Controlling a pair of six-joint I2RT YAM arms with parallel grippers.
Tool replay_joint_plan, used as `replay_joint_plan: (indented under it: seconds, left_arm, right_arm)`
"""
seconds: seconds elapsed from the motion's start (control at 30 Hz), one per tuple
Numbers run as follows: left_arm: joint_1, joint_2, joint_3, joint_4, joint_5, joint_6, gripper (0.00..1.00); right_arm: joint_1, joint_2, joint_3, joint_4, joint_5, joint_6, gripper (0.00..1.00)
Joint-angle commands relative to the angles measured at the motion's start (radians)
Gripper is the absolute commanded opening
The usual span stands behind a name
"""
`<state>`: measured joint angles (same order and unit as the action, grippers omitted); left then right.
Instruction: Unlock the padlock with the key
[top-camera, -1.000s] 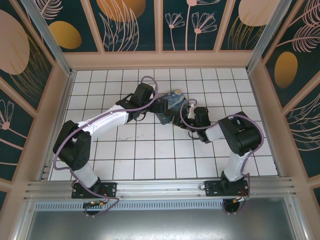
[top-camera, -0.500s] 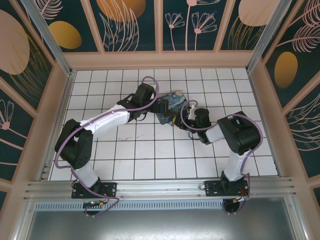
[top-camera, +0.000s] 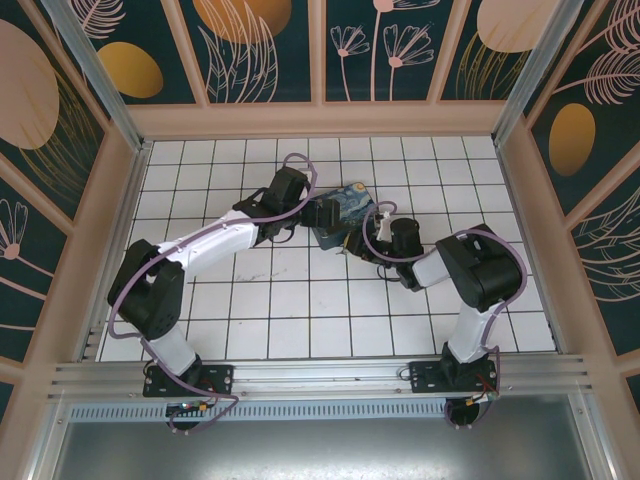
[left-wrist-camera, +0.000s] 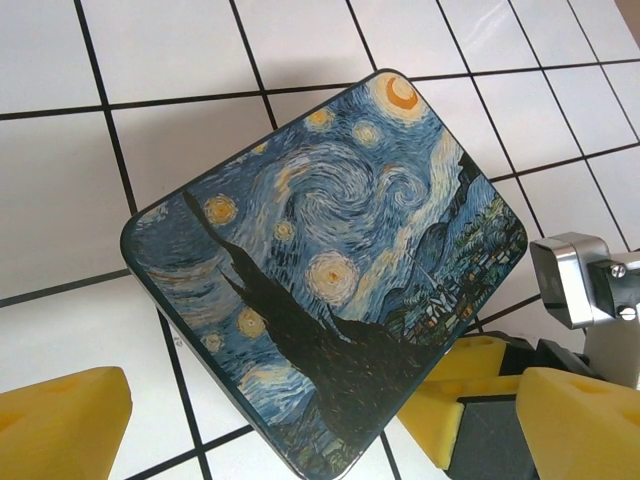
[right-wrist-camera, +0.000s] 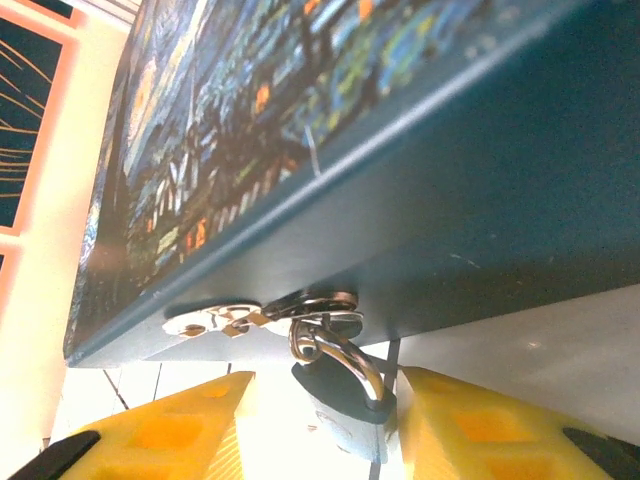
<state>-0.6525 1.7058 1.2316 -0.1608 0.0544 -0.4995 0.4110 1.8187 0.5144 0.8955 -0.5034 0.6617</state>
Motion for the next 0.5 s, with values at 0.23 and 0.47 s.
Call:
replay_joint_plan:
  seconds: [0.23,0.47]
  left_arm:
    - [0.007,-0.034,-0.019,0.025,0.018,-0.022,0.98]
    - [0.007,-0.034,-0.019,0.026,0.021,-0.024,0.99]
  right_arm:
    - [0.002,0.059,-0.042,0.107,-0.033,0.058,0.25]
    - [0.012,0.100,-0.030,0.151,0.006,0.084,0.30]
